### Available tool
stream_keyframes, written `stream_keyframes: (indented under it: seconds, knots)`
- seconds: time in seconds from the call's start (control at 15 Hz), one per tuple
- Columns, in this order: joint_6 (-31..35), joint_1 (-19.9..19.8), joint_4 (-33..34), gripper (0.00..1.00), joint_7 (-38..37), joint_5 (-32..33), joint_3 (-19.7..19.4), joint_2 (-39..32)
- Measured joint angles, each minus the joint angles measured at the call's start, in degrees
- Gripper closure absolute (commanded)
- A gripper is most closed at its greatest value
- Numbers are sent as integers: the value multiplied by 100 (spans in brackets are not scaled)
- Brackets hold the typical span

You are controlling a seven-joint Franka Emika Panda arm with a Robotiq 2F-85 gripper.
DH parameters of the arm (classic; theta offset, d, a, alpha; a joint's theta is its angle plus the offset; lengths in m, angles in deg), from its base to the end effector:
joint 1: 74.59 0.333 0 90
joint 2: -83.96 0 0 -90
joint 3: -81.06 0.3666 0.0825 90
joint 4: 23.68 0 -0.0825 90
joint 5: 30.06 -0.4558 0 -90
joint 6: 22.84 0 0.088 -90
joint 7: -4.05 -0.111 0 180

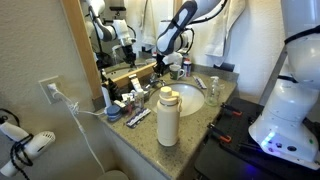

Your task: Lift the tap handle then push it down

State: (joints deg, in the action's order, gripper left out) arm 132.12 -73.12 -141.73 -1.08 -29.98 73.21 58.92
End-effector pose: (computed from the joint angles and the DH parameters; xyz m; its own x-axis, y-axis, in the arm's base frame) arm 0.6750 -0.0729 0.2274 0.9618 -0.1715 0.2132 -0.1839 -0.9821 0.0397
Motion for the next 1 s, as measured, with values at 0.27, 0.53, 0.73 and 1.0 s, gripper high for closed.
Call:
stream_keyframes:
  seconds: [0.27, 0.53, 0.73, 1.0]
  knots:
    - [1, 142, -1, 93, -237, 150, -121, 1]
    - [2, 284, 5, 93, -457, 271, -246, 8]
    - [2, 396, 10, 93, -659, 418, -344, 10]
    - [1, 532, 16, 93, -881, 607, -464, 9]
